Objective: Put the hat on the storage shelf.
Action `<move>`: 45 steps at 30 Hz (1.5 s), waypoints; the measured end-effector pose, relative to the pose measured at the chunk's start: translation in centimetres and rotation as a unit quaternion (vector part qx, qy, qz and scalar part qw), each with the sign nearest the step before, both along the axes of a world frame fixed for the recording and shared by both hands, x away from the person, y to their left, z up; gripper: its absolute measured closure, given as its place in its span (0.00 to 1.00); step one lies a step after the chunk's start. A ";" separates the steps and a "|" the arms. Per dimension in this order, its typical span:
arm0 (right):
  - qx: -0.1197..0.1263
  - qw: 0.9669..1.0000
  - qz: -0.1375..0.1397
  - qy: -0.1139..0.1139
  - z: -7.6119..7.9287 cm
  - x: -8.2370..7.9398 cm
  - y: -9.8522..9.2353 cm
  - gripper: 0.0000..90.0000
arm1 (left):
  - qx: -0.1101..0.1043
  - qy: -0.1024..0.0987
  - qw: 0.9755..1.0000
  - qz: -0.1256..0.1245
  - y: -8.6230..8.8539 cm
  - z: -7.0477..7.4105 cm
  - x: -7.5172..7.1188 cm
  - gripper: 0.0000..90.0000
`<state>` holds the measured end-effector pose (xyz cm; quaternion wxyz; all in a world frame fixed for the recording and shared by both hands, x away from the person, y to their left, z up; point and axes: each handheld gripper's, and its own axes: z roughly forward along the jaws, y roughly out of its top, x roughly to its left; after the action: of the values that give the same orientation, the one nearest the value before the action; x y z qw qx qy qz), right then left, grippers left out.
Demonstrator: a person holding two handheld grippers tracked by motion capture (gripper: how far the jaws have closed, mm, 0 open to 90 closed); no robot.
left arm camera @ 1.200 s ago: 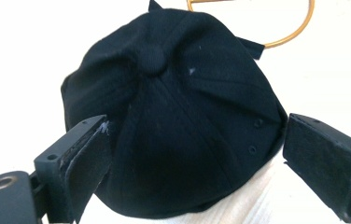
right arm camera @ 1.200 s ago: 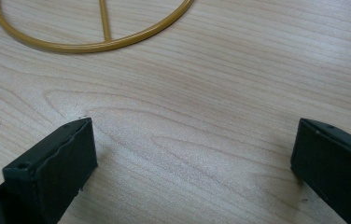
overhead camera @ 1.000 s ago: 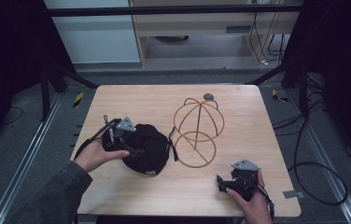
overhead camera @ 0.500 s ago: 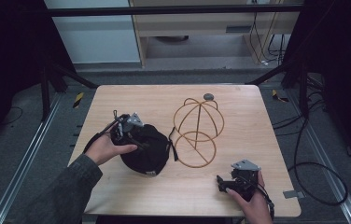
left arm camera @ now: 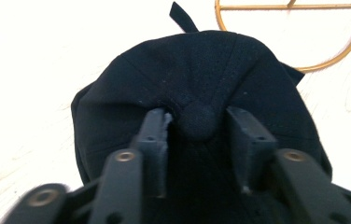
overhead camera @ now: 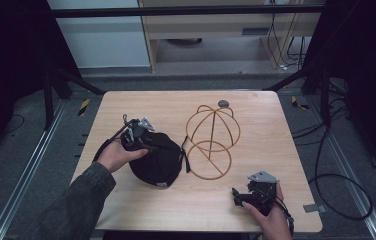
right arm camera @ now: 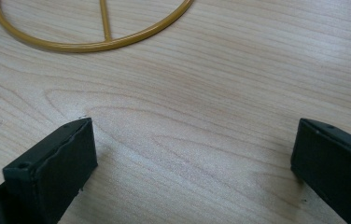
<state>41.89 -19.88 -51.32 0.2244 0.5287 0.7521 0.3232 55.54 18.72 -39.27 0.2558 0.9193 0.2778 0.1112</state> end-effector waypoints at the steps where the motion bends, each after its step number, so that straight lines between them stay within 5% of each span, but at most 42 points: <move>1: 0.001 1.000 -0.001 0.000 0.0 0.0 0.0 0.00 | 0.000 0.000 1.000 -0.003 0.0 0.1 0.0 0.74; 7: 0.001 1.000 0.000 0.000 0.0 0.0 0.0 0.00 | -0.024 -0.022 0.999 0.003 0.6 1.3 -0.8 0.78; 12: 0.000 1.000 0.000 0.000 0.0 0.0 0.0 0.00 | -0.055 -0.040 0.998 0.001 2.2 3.7 -2.4 0.78; 26: 0.000 1.000 0.000 -0.001 0.0 0.0 0.0 0.00 | -0.086 -0.068 0.994 0.005 5.1 6.3 -4.3 0.80; 45: 0.001 1.000 0.000 0.000 0.0 0.0 0.0 0.00 | -0.108 -0.108 0.988 -0.019 5.5 10.3 -7.2 0.80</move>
<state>41.90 -19.85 -51.33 0.2239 0.5291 0.7516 0.3240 48.32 24.19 -28.93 0.3844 0.8739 0.2412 0.1744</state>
